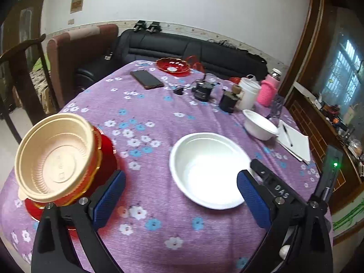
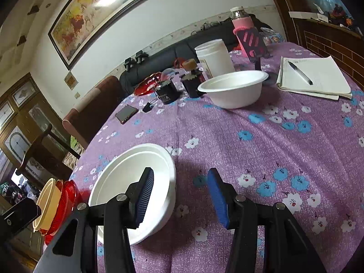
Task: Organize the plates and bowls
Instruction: 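Lift the white bowl and carry it toward the stack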
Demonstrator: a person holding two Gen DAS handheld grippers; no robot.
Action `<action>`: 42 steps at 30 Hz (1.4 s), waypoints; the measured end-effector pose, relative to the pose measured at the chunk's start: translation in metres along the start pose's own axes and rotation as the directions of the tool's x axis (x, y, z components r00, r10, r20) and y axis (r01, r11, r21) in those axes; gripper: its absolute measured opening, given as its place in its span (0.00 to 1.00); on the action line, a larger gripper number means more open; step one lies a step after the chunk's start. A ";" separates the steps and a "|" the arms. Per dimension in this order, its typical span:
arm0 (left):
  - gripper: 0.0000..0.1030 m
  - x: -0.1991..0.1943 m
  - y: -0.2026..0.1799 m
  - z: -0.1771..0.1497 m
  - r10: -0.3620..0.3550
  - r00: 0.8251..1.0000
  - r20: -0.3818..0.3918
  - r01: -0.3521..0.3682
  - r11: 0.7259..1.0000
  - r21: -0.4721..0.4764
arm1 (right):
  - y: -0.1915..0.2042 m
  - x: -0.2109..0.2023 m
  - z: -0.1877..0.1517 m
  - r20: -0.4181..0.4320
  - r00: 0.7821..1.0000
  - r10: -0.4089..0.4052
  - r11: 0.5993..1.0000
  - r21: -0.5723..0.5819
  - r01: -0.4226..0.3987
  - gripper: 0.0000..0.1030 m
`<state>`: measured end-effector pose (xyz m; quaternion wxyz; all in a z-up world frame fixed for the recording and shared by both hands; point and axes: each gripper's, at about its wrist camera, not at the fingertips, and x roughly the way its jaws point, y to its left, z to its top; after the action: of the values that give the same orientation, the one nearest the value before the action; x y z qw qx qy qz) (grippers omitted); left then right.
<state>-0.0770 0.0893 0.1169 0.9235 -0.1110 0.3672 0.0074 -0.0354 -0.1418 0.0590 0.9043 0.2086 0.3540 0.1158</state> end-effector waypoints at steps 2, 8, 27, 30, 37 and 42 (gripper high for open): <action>0.95 0.001 0.008 0.000 0.000 1.000 -0.003 0.000 1.000 -0.021 | -0.001 0.002 0.000 -0.005 1.000 -0.006 1.000 0.002 0.006 0.52; 0.95 0.004 0.027 -0.001 0.040 0.999 -0.010 -0.040 0.998 -0.056 | -0.001 0.008 -0.002 -0.023 0.999 -0.024 1.000 -0.006 0.024 0.53; 0.95 0.044 -0.010 0.005 0.034 0.997 -0.070 -0.029 0.997 0.076 | 0.001 0.010 -0.003 -0.045 0.999 0.000 1.000 -0.011 -0.001 0.53; 0.95 0.048 -0.010 0.006 -0.041 0.997 -0.066 0.045 0.997 0.069 | 0.001 0.010 -0.002 -0.045 0.999 0.007 1.000 -0.010 -0.007 0.53; 0.95 0.056 -0.016 0.010 -0.037 0.997 -0.072 0.044 0.994 0.101 | 0.003 0.012 -0.003 -0.057 0.998 0.015 1.000 -0.016 -0.016 0.53; 0.95 0.073 -0.010 0.012 -0.020 0.992 -0.122 0.029 0.997 0.073 | 0.006 0.015 -0.005 -0.073 0.997 0.011 0.999 -0.029 -0.013 0.53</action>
<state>-0.0144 0.0777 0.0778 0.9030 -0.0813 0.4211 -0.0242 -0.0278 -0.1296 0.0496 0.8932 0.1928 0.3835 0.1338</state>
